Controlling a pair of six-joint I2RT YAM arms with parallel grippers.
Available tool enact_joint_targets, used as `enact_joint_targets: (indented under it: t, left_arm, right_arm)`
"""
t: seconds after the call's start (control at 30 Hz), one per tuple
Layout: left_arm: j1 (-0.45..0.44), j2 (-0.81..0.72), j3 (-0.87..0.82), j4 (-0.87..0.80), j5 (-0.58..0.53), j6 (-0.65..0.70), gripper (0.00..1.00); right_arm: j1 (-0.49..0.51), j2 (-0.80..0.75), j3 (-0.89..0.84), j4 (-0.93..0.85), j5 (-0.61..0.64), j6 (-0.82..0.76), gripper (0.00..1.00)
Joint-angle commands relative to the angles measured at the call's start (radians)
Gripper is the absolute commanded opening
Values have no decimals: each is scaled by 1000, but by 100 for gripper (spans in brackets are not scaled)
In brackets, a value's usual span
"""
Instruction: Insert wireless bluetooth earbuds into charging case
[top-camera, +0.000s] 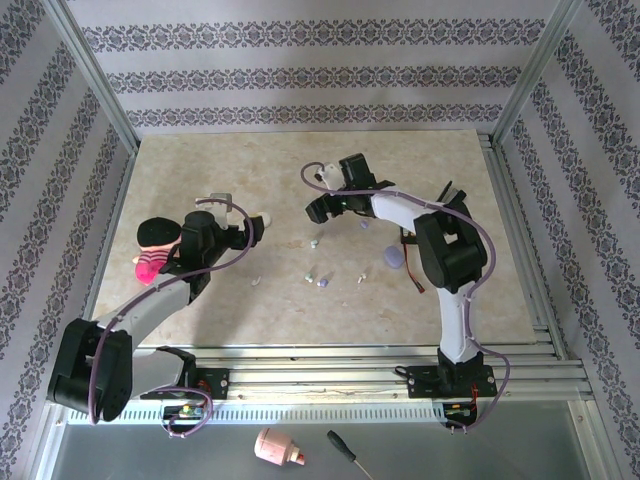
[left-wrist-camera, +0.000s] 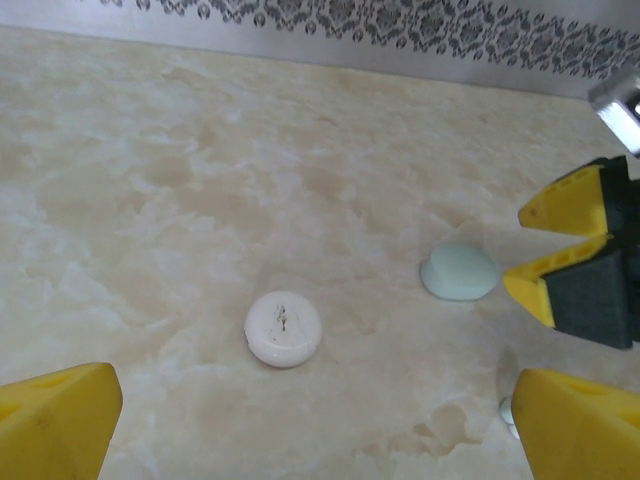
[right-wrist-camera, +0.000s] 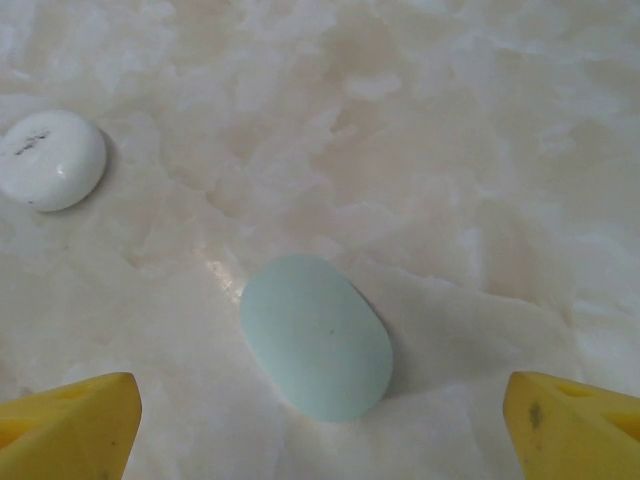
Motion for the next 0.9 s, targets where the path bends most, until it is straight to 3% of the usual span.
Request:
enact_joint_targets:
  t: [0.0,0.3,0.67,0.87]
  left_arm:
    - [-7,39,31,1,40,-18,100]
    - [-7,99,45,45,63,-30,99]
    - [-7,118,32,62,66,-32,99]
    - [-7,129,19,83,71,-42,99]
  right_arm:
    - [17,57,102,-153,16,-45,93]
    - [30,157,258,-312,60,-56,85]
    - [42,224,366,-400,70,-28,63]
    - [53,240,389,-421,79,-38,61]
